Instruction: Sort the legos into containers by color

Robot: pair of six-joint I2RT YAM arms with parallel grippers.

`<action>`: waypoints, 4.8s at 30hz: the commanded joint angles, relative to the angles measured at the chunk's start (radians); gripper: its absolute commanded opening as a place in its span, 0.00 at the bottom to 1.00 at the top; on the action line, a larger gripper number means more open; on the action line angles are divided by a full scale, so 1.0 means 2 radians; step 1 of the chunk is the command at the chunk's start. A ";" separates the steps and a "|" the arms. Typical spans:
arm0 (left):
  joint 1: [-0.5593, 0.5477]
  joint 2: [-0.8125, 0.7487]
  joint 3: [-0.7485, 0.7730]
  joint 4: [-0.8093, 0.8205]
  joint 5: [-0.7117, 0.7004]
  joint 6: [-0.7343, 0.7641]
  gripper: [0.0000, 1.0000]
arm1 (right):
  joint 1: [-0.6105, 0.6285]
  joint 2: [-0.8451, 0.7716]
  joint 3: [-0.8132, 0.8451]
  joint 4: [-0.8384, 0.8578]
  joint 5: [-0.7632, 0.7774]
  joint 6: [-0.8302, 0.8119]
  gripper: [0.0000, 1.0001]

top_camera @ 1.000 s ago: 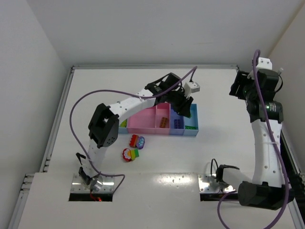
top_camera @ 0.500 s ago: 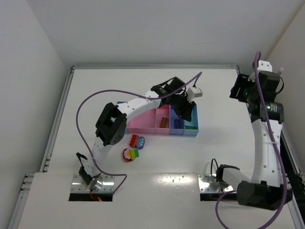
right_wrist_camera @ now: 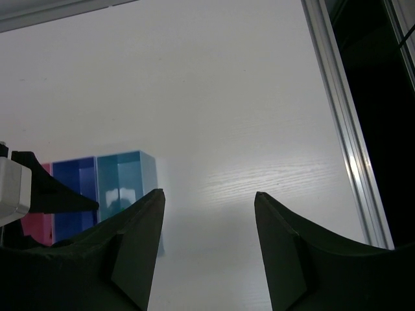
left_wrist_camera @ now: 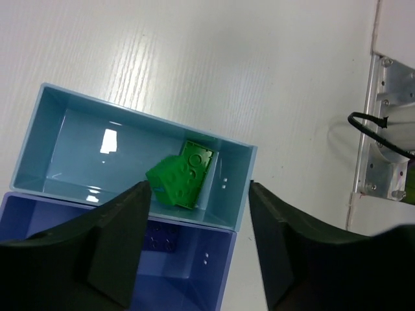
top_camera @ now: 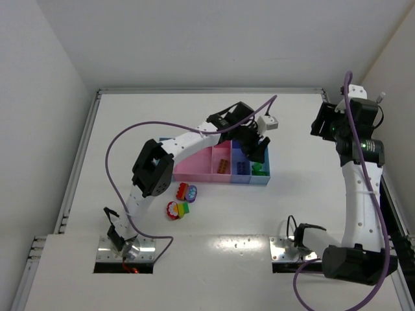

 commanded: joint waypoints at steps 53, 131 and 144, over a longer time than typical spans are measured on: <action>0.484 -0.556 -0.369 0.000 -0.089 -0.052 0.99 | 0.589 0.326 -0.084 0.284 -0.219 -0.344 0.54; 0.537 -0.514 -0.404 -0.016 -0.038 0.034 0.99 | 0.620 0.459 0.006 0.190 -0.241 -0.376 0.10; 0.566 -0.592 -0.404 -0.269 0.125 0.268 0.99 | 0.610 0.334 -0.069 0.185 -0.223 -0.366 0.00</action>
